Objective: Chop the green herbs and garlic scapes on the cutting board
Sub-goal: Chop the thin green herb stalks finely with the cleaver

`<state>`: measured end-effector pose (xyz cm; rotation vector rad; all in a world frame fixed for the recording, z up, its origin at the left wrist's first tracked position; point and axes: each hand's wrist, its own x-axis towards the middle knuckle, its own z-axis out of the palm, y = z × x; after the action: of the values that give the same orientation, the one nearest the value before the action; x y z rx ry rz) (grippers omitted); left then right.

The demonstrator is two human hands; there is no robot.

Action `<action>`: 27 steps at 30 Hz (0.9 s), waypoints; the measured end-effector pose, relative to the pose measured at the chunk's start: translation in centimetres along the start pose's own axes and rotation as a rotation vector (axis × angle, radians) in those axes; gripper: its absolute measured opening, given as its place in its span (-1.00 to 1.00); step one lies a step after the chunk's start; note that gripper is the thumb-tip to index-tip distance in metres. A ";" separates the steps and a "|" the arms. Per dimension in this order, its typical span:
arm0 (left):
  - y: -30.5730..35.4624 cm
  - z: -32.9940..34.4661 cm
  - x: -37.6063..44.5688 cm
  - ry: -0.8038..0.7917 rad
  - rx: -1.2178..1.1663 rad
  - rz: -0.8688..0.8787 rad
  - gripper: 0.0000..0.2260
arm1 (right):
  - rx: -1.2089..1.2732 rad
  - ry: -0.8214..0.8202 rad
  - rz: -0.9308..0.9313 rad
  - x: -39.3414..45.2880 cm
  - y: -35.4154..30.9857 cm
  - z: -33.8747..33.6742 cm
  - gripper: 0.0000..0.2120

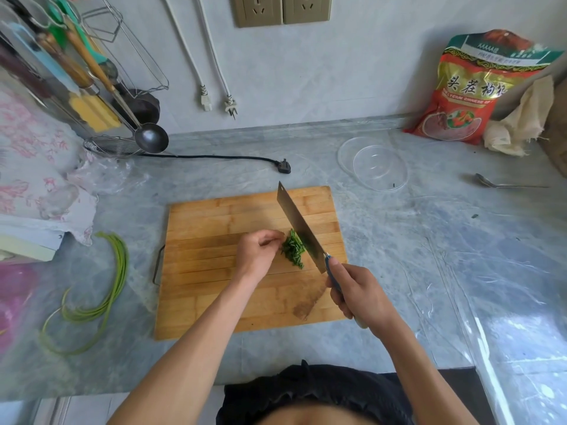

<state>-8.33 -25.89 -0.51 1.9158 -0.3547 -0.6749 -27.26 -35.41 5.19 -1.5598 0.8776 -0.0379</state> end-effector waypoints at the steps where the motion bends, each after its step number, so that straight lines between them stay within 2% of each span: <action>1: 0.0 -0.2 -0.2 0.000 0.012 0.010 -0.80 | 0.009 0.002 0.002 0.0 0.0 0.0 -0.39; 7: -0.2 -0.7 -0.6 0.007 0.215 0.155 -0.90 | 0.038 -0.004 0.010 0.0 -0.1 -0.1 -0.40; 10: -0.1 -0.8 -0.4 -0.043 0.342 0.230 -0.97 | -0.001 0.002 0.003 0.2 0.1 -0.2 -0.39; 15: 0.4 -1.0 0.0 -0.123 0.446 0.213 -0.84 | -0.138 0.064 -0.054 0.5 0.7 -0.2 -0.38; 17: 0.8 -1.1 -0.3 -0.054 0.368 0.187 -0.87 | -0.251 0.110 -0.118 0.8 1.2 -0.3 -0.38; 20: 1.4 -1.7 -1.7 0.185 0.178 0.252 -0.91 | -0.400 0.160 -0.197 1.3 2.3 -0.5 -0.43; 22: 2.0 -2.2 -2.5 0.307 0.168 0.428 -0.92 | -0.513 0.176 -0.245 1.4 2.7 -0.5 -0.49; 23: 2.2 -2.3 -2.5 0.311 0.235 0.530 -0.91 | -0.569 0.177 -0.257 1.4 2.7 -0.4 -0.51; 25: 2.3 -2.6 -1.9 0.222 0.424 0.654 -0.87 | -0.679 0.164 -0.249 1.2 2.6 -0.1 -0.53; 27: 2.4 -2.7 -1.1 0.052 0.614 0.658 -0.79 | -0.774 0.139 -0.226 1.0 2.6 0.2 -0.54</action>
<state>-7.43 -24.34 2.86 2.1828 -1.2009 -0.0675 -27.72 -35.60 2.44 -2.4002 0.8663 0.0377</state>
